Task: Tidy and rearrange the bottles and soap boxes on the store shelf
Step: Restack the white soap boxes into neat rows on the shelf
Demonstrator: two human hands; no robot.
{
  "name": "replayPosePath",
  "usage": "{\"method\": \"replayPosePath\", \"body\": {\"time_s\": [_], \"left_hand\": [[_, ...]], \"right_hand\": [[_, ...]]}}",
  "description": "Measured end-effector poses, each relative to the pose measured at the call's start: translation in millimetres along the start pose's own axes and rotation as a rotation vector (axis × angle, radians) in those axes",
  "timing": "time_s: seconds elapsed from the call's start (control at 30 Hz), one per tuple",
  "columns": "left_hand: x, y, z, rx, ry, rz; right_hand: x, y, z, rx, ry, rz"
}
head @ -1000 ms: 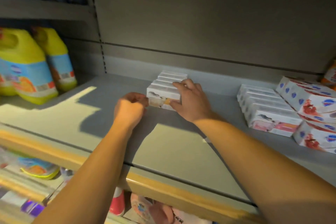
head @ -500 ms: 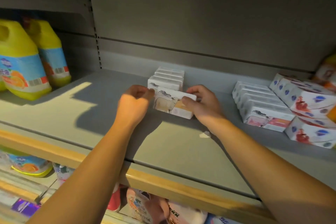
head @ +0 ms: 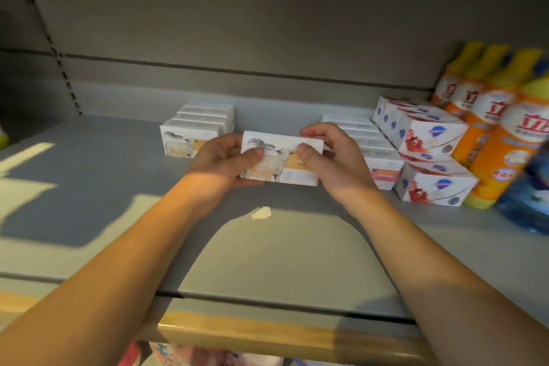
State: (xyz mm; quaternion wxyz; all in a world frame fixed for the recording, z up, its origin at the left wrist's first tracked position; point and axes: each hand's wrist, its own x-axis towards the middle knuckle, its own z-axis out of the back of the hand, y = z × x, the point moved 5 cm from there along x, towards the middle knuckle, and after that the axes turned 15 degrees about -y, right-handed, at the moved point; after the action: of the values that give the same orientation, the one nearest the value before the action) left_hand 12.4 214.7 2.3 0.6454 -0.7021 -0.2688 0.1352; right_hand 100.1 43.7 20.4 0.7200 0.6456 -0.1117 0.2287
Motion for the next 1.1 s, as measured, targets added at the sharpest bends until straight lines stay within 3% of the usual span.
{"method": "replayPosePath", "body": {"time_s": [0.17,0.27,0.37,0.5,0.6,0.73,0.83,0.93,1.1], "left_hand": [[-2,5,10,-0.114,-0.036,0.042],[-3,10,11,-0.180,-0.056,0.158],[-7,11,7,-0.228,0.005,0.245],[-7,8,5,-0.420,0.075,0.321],[-6,4,8,-0.439,0.141,0.270],[-4,7,11,-0.330,0.052,0.254],[-1,12,14,-0.108,-0.039,0.215],[-2,12,11,-0.041,-0.010,0.137],[-3,14,7,-0.001,0.014,0.131]], "right_hand": [[-8,0,-13,0.032,0.139,-0.031],[-13,0,-16,0.096,0.102,-0.082],[-12,-4,-15,0.188,0.040,-0.247],[-13,-5,-19,0.505,0.159,-0.507],[-14,-4,-20,0.601,0.225,-0.536],[-12,-9,-16,0.480,0.146,-0.514],[-9,-13,-10,0.180,0.085,-0.403],[-6,-14,-3,-0.025,0.004,-0.308],[-6,-18,-3,-0.057,-0.023,-0.325]]}}
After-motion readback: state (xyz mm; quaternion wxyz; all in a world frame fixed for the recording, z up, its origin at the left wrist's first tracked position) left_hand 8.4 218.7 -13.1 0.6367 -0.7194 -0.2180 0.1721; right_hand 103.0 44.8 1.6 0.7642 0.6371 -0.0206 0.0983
